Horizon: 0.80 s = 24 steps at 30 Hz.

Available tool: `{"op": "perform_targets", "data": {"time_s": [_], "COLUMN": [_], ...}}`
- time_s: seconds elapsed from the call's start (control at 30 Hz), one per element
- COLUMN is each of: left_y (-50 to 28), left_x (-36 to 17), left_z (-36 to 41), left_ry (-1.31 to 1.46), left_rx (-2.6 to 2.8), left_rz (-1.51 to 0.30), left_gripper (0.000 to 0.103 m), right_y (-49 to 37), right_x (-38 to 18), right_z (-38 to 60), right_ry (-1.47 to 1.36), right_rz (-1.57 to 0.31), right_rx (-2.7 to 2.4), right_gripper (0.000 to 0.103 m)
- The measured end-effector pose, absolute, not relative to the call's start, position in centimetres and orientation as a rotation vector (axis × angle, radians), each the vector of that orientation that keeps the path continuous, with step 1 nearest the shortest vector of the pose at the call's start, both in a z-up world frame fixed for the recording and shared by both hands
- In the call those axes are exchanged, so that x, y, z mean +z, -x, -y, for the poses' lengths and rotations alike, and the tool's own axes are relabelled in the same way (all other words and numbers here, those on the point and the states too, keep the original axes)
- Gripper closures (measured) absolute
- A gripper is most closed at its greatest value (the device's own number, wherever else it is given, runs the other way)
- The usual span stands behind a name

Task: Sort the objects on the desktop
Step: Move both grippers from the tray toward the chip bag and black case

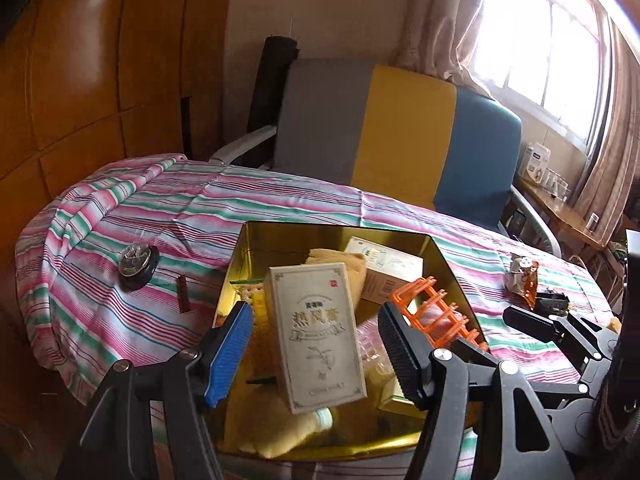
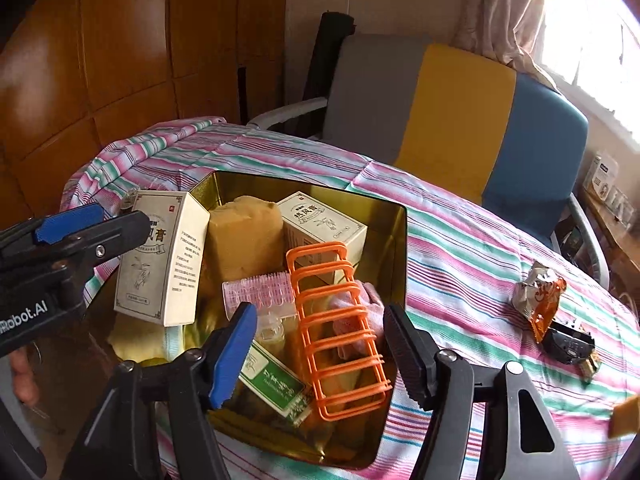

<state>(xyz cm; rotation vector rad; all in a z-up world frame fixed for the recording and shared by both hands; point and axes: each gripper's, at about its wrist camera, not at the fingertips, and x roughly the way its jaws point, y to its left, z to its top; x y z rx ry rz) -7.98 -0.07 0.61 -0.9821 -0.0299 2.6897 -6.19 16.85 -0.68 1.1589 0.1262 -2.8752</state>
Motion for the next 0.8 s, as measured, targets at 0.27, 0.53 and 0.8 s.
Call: {"op": "perform_targets", "data": {"time_s": [0.27,0.53,0.8], "left_y": [5.1,4.7,8.1], "left_x": [0.7,0.2,-0.7], "left_z": [-5.8,-16.5,-26.2], "left_ry": [0.974,1.007,1.059], "left_rx": [2.500,2.272,2.165], "left_rz": [-0.058,-0.225,-0.266], "left_gripper": [0.037,0.037,0.037], "right_y": [1.7,-3.6,-7.5], "right_x": [-2.6,-6.0,-8.3], "right_z": [-24.6,-35.1,-42.8], "right_ry": [-1.270,-1.476,-1.591], "right_rz": [0.040,0.255,0.472], "right_rx": [-2.994,-3.141,-3.235], "right_gripper": [0.030,0.028,0.028]}}
